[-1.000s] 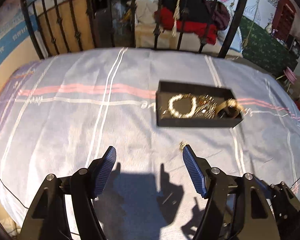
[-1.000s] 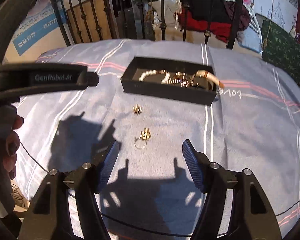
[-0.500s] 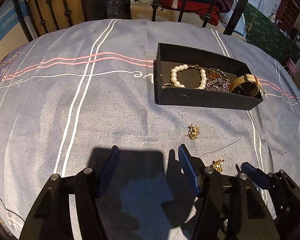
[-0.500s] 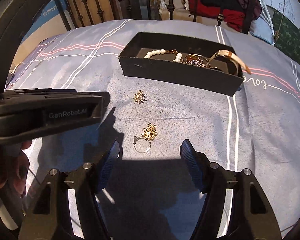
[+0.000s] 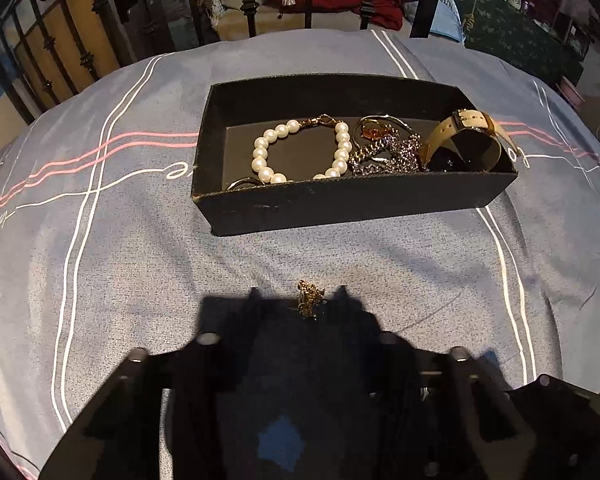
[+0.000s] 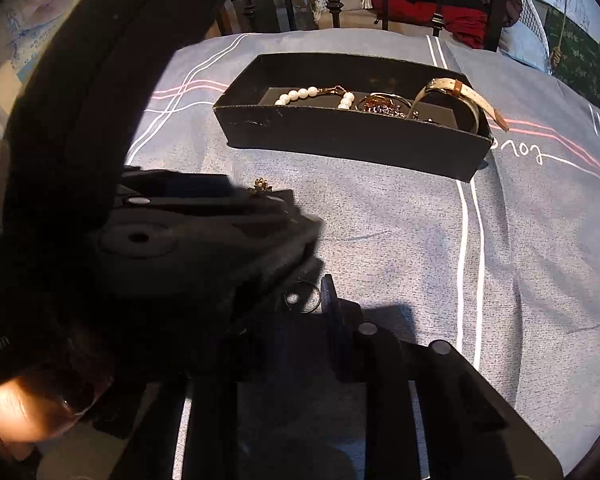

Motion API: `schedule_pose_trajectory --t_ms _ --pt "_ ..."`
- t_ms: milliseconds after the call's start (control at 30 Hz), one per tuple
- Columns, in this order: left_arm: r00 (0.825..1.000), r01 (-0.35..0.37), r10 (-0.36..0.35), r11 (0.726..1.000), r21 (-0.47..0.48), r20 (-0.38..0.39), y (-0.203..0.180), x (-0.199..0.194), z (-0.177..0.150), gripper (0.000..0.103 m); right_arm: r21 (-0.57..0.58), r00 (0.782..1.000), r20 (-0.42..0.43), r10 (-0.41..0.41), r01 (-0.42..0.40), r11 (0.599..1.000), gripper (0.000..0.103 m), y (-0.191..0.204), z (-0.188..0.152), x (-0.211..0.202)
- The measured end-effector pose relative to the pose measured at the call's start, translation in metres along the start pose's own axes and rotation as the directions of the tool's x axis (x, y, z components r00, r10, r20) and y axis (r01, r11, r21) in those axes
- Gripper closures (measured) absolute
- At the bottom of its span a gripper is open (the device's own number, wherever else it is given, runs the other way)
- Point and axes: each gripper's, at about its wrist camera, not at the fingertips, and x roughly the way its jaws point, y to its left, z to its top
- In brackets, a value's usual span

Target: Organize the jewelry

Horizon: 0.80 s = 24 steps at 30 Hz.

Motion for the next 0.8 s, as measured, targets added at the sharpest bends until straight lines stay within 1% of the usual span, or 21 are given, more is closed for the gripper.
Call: schedule_pose_trajectory --t_ms 67,133,200,333,500,600,667,800 --pt "1.0 0.018 -0.018 0.999 -0.044 0.008 0.008 -0.006 0.002 0.085 0.019 1.0 0.01 0.01 -0.01 1.0 0.082 -0.003 0.0 -0.005" --pt "0.999 0.008 -0.005 0.998 -0.062 0.035 0.016 -0.016 0.001 0.085 0.036 1.0 0.026 0.017 -0.018 0.999 0.082 -0.007 0.0 -0.013" --pt "0.999 0.019 -0.015 0.997 -0.079 0.046 0.022 -0.024 0.0 0.085 0.049 0.999 0.043 0.02 -0.022 0.999 0.082 -0.011 0.0 -0.022" --pt "0.997 0.026 -0.019 0.995 -0.093 0.079 0.03 -0.046 -0.002 0.084 0.057 0.997 0.081 0.017 -0.021 0.998 0.082 -0.016 0.006 -0.043" --pt "0.991 0.04 -0.027 0.995 -0.094 0.13 0.032 -0.073 0.011 0.084 0.054 0.991 0.137 0.002 -0.009 0.998 0.082 -0.019 0.017 -0.071" --pt "0.984 0.05 -0.035 0.996 -0.081 0.173 0.031 -0.092 0.018 0.084 0.039 0.985 0.17 -0.017 0.01 0.999 0.082 -0.021 0.033 -0.084" --pt "0.98 0.048 -0.034 0.997 -0.068 0.194 0.028 -0.102 0.03 0.084 0.029 0.982 0.187 -0.03 0.025 0.999 0.082 -0.024 0.05 -0.09" --pt "0.975 0.036 -0.022 0.998 -0.06 0.222 0.02 -0.104 0.054 0.084 0.025 0.975 0.212 -0.064 0.06 0.998 0.082 -0.031 0.084 -0.092"
